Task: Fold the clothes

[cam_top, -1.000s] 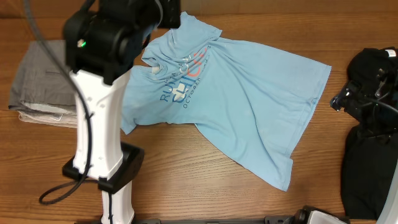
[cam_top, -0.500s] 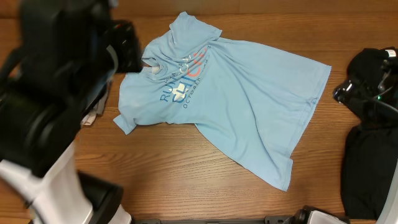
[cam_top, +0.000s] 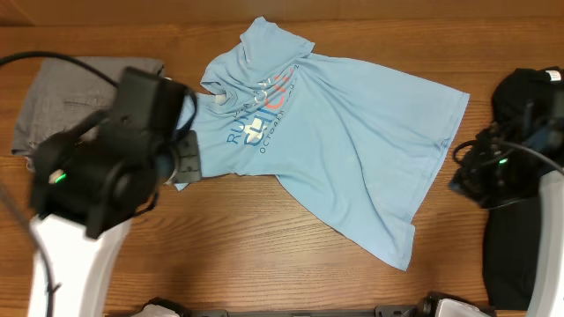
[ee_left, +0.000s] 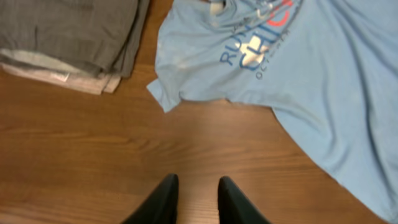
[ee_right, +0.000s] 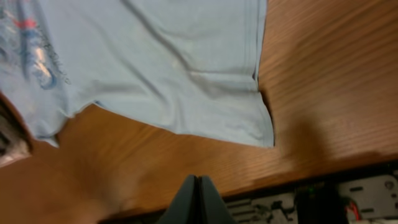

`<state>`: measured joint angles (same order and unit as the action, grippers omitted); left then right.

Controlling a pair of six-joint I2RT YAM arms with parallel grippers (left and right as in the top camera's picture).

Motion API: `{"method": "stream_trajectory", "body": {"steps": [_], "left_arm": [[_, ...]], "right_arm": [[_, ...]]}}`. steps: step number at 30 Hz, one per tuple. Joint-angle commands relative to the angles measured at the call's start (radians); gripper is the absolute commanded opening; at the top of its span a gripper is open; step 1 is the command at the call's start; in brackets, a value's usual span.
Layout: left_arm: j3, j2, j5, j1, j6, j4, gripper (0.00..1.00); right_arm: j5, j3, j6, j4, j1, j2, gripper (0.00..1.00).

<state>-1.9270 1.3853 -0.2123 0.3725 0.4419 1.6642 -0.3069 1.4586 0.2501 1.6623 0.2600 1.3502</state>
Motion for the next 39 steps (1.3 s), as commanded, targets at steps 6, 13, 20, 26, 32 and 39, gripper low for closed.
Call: {"method": "stream_trajectory", "body": {"steps": [6,13,20,26,32,39], "left_arm": [[0.346,0.019,-0.005,-0.039,0.026,-0.227,0.22],[0.515,0.057,0.084,-0.146,-0.039,-0.386,0.23],[0.631,0.14,0.103,-0.188,-0.057,-0.497,0.22],[0.644,0.214,0.109,-0.191,-0.061,-0.534,0.22],[0.644,0.248,0.111,-0.191,-0.061,-0.59,0.22],[0.644,0.257,0.137,-0.191,-0.061,-0.652,0.23]], "right_arm": [[-0.009,-0.52,0.172,-0.375,-0.179,-0.006,0.04],[-0.009,-0.665,0.196,-0.566,-0.18,0.055,0.04],[-0.009,-0.686,0.196,-0.666,-0.181,0.171,0.04],[0.097,-0.686,0.243,-0.748,-0.181,0.252,0.04],[0.196,-0.686,0.28,-0.832,-0.181,0.343,0.04],[0.308,-0.684,0.311,-1.001,-0.18,0.463,0.04]]}}
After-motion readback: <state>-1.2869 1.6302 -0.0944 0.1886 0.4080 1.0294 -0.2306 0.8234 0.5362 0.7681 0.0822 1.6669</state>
